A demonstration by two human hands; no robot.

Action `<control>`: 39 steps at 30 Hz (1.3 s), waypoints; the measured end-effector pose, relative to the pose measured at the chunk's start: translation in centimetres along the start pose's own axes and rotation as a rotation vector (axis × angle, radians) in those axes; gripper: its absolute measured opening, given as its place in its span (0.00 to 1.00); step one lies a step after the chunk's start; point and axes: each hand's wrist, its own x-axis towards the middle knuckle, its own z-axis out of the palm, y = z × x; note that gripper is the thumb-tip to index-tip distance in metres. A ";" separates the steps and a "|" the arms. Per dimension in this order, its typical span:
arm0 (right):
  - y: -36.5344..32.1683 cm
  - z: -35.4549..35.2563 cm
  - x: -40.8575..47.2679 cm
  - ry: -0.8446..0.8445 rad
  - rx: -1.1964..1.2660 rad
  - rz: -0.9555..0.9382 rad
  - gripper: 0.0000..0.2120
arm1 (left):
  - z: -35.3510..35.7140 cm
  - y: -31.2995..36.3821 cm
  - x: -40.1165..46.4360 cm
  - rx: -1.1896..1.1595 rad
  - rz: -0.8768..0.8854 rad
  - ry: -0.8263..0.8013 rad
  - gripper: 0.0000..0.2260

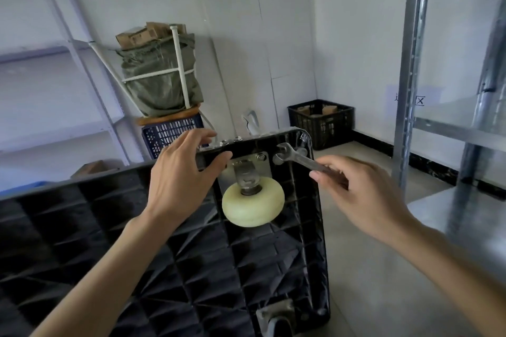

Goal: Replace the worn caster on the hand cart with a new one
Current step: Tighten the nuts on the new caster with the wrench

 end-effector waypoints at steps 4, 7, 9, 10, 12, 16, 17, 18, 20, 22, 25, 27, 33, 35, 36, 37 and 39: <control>-0.8 -0.3 1.0 -0.005 0.023 -0.027 0.14 | -0.7 0.8 -0.4 -0.007 0.040 0.019 0.18; -1.5 -0.4 1.7 -0.030 -0.002 -0.051 0.13 | -0.9 0.9 -0.3 -0.007 0.058 0.015 0.18; -1.9 -0.5 2.6 -0.033 -0.024 -0.074 0.12 | -0.8 0.6 0.2 -0.016 0.032 0.003 0.18; -2.2 -0.6 3.2 -0.023 -0.034 -0.083 0.11 | -0.7 0.4 0.6 -0.026 0.012 -0.004 0.18; -2.6 -0.7 4.7 -0.006 -0.056 -0.085 0.10 | -0.1 0.1 1.4 -0.043 -0.017 -0.029 0.17; -3.3 -0.5 8.3 -0.042 -0.119 -0.051 0.11 | 1.1 0.2 3.6 -0.008 0.021 -0.083 0.17; -3.4 -0.4 9.1 -0.052 -0.138 -0.045 0.11 | 1.5 0.3 4.1 -0.008 0.025 -0.096 0.16; -3.5 -0.3 9.7 -0.061 -0.155 -0.041 0.11 | 1.8 0.4 4.6 -0.011 0.025 -0.110 0.16; -3.5 -0.1 10.5 -0.072 -0.174 -0.029 0.11 | 2.4 0.5 5.3 -0.013 0.023 -0.132 0.15; -3.4 0.1 10.9 -0.073 -0.171 -0.024 0.11 | 2.9 0.4 5.6 -0.011 0.011 -0.144 0.14; -3.2 0.5 11.0 -0.065 -0.153 -0.032 0.10 | 3.5 0.3 5.7 -0.007 0.004 -0.150 0.12; -3.0 0.7 11.0 -0.055 -0.137 -0.031 0.10 | 3.7 0.2 5.8 -0.030 -0.011 -0.147 0.10; -2.7 1.7 10.4 -0.044 -0.110 -0.041 0.09 | 3.2 0.1 5.7 -0.224 -0.046 0.009 0.07; -2.8 2.0 10.2 -0.037 -0.096 -0.053 0.09 | 2.2 -0.1 4.9 -0.256 -0.012 0.101 0.08; -2.9 2.3 10.2 -0.035 -0.092 -0.057 0.10 | 1.8 -0.5 4.1 -0.261 0.017 0.134 0.08; -3.0 2.5 10.3 -0.030 -0.093 -0.060 0.10 | 1.5 -0.9 3.1 -0.257 0.052 0.156 0.09; -3.3 2.9 10.6 -0.020 -0.113 -0.075 0.11 | 1.6 -2.3 0.7 -0.234 0.115 0.181 0.10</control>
